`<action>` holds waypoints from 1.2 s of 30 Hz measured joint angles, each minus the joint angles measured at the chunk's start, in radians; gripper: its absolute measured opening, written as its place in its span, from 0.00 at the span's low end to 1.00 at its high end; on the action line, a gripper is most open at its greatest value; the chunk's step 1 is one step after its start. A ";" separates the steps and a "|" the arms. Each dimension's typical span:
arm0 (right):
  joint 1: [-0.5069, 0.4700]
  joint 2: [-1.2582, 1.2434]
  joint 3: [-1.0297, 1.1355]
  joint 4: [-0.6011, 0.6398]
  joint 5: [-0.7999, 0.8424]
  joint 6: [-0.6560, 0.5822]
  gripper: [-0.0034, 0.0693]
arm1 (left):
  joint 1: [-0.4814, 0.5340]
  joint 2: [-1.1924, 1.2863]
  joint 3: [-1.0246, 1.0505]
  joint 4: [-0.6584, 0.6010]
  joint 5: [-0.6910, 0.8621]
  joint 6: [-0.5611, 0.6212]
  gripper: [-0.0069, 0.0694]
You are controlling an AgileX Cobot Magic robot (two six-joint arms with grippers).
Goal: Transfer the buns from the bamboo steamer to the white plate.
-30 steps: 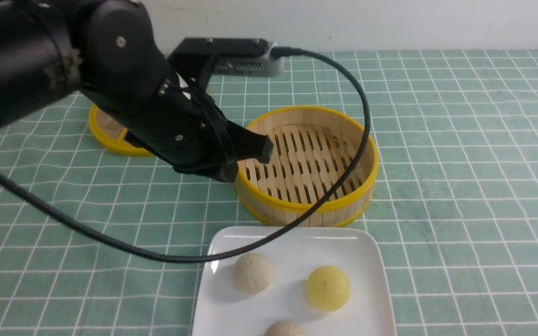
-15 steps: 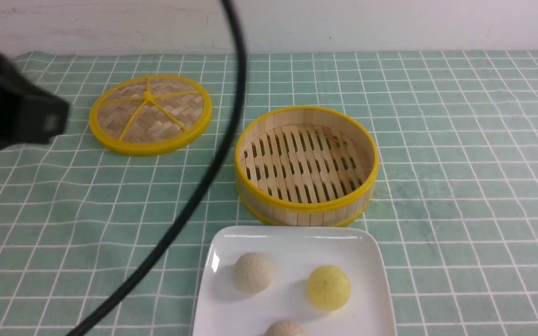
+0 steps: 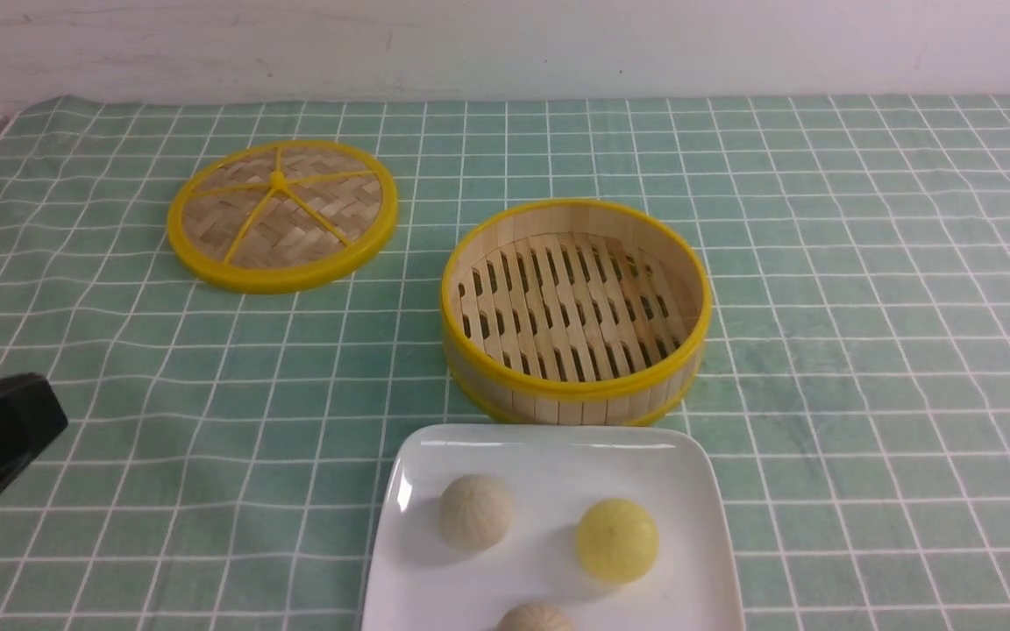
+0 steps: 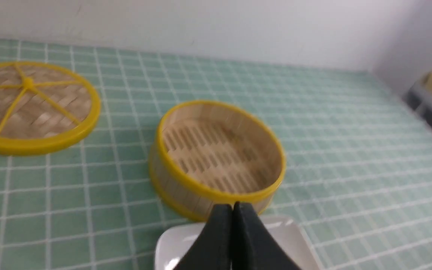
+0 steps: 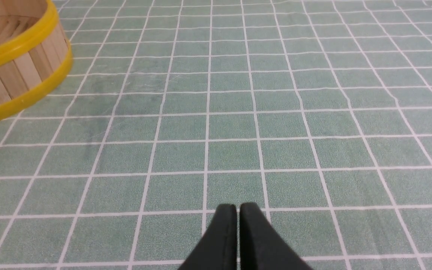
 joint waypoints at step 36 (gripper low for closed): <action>0.000 0.000 0.001 0.000 -0.001 0.000 0.16 | 0.320 -0.023 0.410 0.065 -0.245 -0.014 0.14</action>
